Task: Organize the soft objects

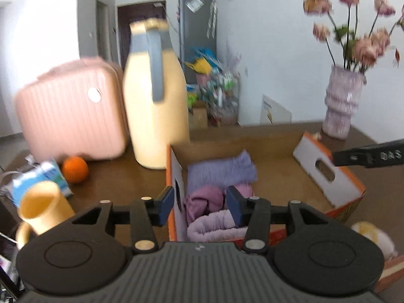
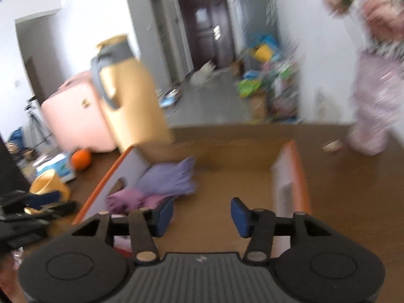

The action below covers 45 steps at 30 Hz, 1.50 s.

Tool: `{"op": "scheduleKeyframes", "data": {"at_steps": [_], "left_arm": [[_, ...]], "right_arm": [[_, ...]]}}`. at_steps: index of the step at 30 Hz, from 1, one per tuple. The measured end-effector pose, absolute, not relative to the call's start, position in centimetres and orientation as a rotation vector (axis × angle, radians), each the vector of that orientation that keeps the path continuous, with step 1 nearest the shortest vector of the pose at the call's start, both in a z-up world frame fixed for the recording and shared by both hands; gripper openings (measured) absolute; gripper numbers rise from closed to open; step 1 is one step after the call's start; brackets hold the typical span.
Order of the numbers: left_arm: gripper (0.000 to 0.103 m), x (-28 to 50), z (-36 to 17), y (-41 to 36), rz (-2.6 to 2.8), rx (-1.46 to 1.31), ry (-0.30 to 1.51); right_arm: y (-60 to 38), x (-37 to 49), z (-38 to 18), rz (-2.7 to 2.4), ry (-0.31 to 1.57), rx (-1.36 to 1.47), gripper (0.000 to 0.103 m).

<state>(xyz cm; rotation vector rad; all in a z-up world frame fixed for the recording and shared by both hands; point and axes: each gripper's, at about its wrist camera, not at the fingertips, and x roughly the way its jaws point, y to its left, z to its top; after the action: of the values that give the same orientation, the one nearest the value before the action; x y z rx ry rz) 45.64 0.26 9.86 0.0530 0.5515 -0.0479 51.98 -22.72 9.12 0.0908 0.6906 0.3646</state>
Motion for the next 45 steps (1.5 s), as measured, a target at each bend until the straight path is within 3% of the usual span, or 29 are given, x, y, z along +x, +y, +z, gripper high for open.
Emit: {"op": "scheduleKeyframes", "data": {"at_steps": [3, 4, 5, 6, 8, 10, 24, 34, 45], "left_arm": [[0.068, 42.7, 11.5, -0.1, 0.001, 0.052, 0.445], [0.082, 41.5, 11.7, -0.4, 0.012, 0.063, 0.398], [0.089, 40.3, 11.7, -0.7, 0.019, 0.077, 0.353], [0.09, 39.2, 11.6, -1.0, 0.025, 0.089, 0.306], [0.098, 37.2, 11.3, -1.5, 0.041, 0.106, 0.233], [0.099, 35.5, 11.2, -1.8, 0.057, 0.099, 0.199], [0.103, 21.7, 9.5, -3.0, 0.062, 0.042, 0.213], [0.103, 10.2, 5.3, -3.1, 0.045, -0.003, 0.254], [0.103, 9.9, 3.3, -4.3, 0.006, -0.02, 0.335]], "right_arm": [[-25.6, 49.6, 11.2, 0.294, 0.62, 0.05, 0.065], [-26.4, 48.4, 11.5, 0.285, 0.589, 0.042, 0.083], [-27.1, 47.7, 11.7, 0.284, 0.558, 0.035, 0.096], [-27.6, 46.5, 11.8, 0.288, 0.51, 0.024, 0.098], [-28.2, 43.7, 11.5, 0.289, 0.377, -0.013, 0.099], [-28.4, 41.6, 11.2, 0.273, 0.289, -0.049, 0.099], [-30.3, 29.6, 10.2, 0.24, 0.182, -0.002, 0.101], [-31.8, 14.0, 4.3, 0.265, 0.186, -0.016, 0.102], [-33.8, 9.2, 1.5, 0.235, 0.251, 0.1, 0.101]]}}
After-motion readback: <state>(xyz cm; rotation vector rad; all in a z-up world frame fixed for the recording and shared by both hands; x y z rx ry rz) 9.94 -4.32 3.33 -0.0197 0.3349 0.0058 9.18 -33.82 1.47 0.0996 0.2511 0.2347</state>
